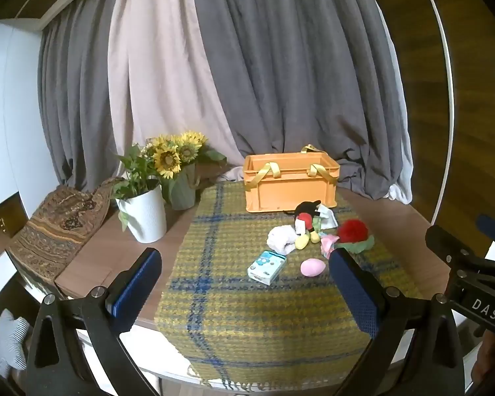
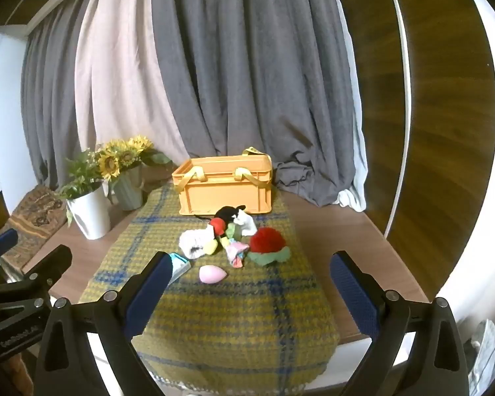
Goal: Organize soft objects
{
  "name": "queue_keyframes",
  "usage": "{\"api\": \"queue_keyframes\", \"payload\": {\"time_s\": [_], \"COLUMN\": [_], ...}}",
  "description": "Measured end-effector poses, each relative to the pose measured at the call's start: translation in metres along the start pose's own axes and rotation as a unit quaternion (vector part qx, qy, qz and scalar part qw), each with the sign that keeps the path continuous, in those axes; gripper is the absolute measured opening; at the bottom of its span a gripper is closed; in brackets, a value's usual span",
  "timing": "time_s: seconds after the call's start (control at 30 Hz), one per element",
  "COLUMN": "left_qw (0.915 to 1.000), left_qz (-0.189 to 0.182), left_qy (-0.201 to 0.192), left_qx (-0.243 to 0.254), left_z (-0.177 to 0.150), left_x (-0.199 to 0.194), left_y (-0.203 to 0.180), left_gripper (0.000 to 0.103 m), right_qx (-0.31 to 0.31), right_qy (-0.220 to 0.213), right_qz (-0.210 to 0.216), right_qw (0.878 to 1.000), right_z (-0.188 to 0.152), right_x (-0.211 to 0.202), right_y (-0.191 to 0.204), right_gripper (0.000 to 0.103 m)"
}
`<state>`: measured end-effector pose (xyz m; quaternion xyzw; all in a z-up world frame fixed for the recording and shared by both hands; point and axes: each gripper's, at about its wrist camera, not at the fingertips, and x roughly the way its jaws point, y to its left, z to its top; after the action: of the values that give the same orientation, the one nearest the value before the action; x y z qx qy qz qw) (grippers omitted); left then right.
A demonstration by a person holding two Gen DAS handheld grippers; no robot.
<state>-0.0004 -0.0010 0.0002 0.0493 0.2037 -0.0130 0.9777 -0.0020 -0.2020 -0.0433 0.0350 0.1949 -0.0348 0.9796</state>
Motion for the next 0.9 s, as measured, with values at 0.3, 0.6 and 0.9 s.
{"api": "queue_keyframes", "payload": {"time_s": [0.3,0.6,0.9], "left_qw": [1.0,0.9999,0.9998], "left_qz": [0.006,0.012,0.013], "left_qy": [-0.004,-0.007,-0.014], "left_qx": [-0.001,-0.003,-0.005], "left_z": [0.009,0.021,0.014], "left_x": [-0.003,-0.005,-0.005], "left_y": [0.001,0.002,0.002], "left_gripper": [0.103,0.103,0.103], "right_qx": [0.003,0.006,0.002], "right_qy": [-0.006,-0.009,-0.01], "right_qz": [-0.002,-0.001,-0.001], "right_qw": [1.0,1.0,1.0], "right_z": [-0.003,0.002,0.006], "right_x": [-0.006,-0.004,-0.002], "right_y": [-0.006,-0.007,-0.006], "right_gripper": [0.097,0.097,0.097]}}
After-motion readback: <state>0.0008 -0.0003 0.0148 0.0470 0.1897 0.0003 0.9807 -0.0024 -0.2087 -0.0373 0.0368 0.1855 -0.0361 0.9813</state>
